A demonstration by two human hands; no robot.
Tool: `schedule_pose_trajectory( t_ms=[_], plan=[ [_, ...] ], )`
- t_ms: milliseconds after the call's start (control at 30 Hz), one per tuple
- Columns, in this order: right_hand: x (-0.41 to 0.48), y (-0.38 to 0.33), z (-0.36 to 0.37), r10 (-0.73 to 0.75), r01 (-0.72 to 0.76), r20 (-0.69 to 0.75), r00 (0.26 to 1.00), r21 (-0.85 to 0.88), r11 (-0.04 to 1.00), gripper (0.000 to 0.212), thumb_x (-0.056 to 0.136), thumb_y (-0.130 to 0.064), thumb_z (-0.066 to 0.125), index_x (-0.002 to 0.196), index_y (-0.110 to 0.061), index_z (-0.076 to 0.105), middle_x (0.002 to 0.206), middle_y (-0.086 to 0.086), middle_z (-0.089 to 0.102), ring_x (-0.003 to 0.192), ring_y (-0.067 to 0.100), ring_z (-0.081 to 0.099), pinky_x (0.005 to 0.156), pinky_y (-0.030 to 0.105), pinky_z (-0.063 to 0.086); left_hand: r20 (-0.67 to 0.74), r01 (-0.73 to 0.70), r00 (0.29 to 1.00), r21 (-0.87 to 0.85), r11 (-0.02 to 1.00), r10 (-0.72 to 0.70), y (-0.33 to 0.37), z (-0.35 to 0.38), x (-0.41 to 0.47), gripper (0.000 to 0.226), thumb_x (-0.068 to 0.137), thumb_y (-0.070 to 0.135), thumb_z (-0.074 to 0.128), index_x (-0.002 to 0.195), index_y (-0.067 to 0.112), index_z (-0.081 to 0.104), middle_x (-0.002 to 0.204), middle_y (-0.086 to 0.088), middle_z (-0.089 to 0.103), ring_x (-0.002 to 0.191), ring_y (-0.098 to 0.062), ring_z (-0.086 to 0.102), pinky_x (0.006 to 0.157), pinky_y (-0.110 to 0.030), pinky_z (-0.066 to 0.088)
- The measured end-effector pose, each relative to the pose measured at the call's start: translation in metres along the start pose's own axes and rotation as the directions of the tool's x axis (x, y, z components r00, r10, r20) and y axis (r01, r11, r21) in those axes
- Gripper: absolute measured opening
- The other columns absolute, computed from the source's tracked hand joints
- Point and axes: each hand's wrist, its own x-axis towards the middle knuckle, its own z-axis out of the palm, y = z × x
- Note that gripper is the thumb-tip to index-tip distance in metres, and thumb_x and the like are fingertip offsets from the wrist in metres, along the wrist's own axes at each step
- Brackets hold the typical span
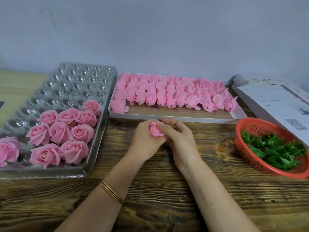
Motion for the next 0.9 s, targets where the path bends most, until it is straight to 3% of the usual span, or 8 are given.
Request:
schedule_pose_trajectory(
  t_ms=[167, 267, 400, 600, 700, 800, 900],
  plan=[
    [0.0003, 0.0006, -0.0025, 0.001, -0.001, 0.006, 1.0, 0.003, 1.0, 0.036, 0.075, -0.019, 0.081, 0.107, -0.007, 0.07, 0.105, 0.019, 0.073, 0.092, 0.026, 0.069, 0.077, 0.041, 0.051, -0.039, -0.022, 0.999, 0.036, 0.999, 0.024, -0.0031, -0.0003, 0.0006, 0.011, 0.076, 0.007, 0.079, 0.078, 0.015, 0.071, 0.073, -0.003, 0.072, 0.075, -0.026, 0.069, 0.072, -0.049, 0.057],
    [0.0001, 0.0011, -0.0024, -0.011, 0.011, 0.016, 1.0, 0.0, 1.0, 0.028, 0.081, -0.013, 0.076, 0.107, -0.003, 0.069, 0.103, 0.019, 0.073, 0.09, 0.025, 0.069, 0.078, 0.04, 0.053, -0.057, -0.021, 0.998, 0.07, 0.997, 0.025, -0.0047, -0.0011, 0.0019, 0.016, 0.077, 0.01, 0.08, 0.076, 0.021, 0.068, 0.071, 0.003, 0.07, 0.072, -0.015, 0.068, 0.066, -0.037, 0.057],
    [-0.001, 0.0016, -0.001, -0.025, 0.025, 0.006, 1.0, 0.019, 1.0, 0.029, 0.08, -0.011, 0.076, 0.105, 0.0, 0.068, 0.103, 0.023, 0.072, 0.088, 0.026, 0.068, 0.08, 0.04, 0.053, -0.096, -0.024, 0.995, 0.146, 0.989, 0.038, -0.0053, -0.0009, 0.002, 0.022, 0.077, 0.017, 0.082, 0.071, 0.027, 0.063, 0.066, 0.009, 0.066, 0.064, -0.005, 0.06, 0.057, -0.019, 0.043],
    [-0.0007, 0.0022, -0.0006, -0.031, 0.032, -0.018, 0.999, 0.014, 0.999, 0.029, 0.078, -0.012, 0.08, 0.103, 0.0, 0.07, 0.102, 0.023, 0.072, 0.089, 0.027, 0.069, 0.082, 0.041, 0.055, -0.118, -0.007, 0.992, 0.219, 0.976, 0.034, -0.0053, -0.0003, 0.002, 0.02, 0.079, 0.026, 0.082, 0.073, 0.023, 0.063, 0.067, 0.007, 0.066, 0.064, -0.007, 0.06, 0.056, -0.02, 0.041],
    [-0.0001, 0.0035, -0.0003, -0.07, 0.07, -0.019, 0.997, 0.008, 0.998, 0.026, 0.082, -0.018, 0.078, 0.101, -0.001, 0.07, 0.098, 0.018, 0.073, 0.09, 0.025, 0.069, 0.078, 0.036, 0.056, -0.121, -0.01, 0.992, 0.189, 0.982, 0.034, -0.0036, -0.0008, 0.002, 0.02, 0.08, 0.028, 0.081, 0.072, 0.022, 0.064, 0.067, 0.006, 0.066, 0.065, -0.01, 0.061, 0.057, -0.026, 0.045],
    [0.0024, 0.0032, -0.0011, -0.089, 0.092, -0.062, 0.994, 0.047, 0.995, 0.026, 0.092, -0.021, 0.061, 0.099, 0.002, 0.07, 0.088, 0.009, 0.071, 0.079, 0.015, 0.067, 0.064, 0.028, 0.053, -0.149, -0.024, 0.988, 0.061, 0.998, 0.033, 0.0004, -0.002, 0.0012, 0.022, 0.077, 0.027, 0.084, 0.067, 0.022, 0.065, 0.067, 0.004, 0.068, 0.067, -0.017, 0.064, 0.064, -0.034, 0.052],
    [0.0036, 0.0022, -0.0028, -0.058, 0.066, -0.097, 0.994, 0.078, 0.995, 0.025, 0.091, -0.01, 0.048, 0.095, -0.003, 0.072, 0.082, 0.008, 0.07, 0.073, 0.012, 0.063, 0.054, 0.024, 0.05, -0.159, -0.012, 0.987, -0.084, 0.996, -0.002, 0.0033, -0.0038, 0.0013, 0.016, 0.076, 0.022, 0.084, 0.074, 0.017, 0.069, 0.071, 0.004, 0.071, 0.069, -0.01, 0.065, 0.065, -0.021, 0.053]
  ],
)
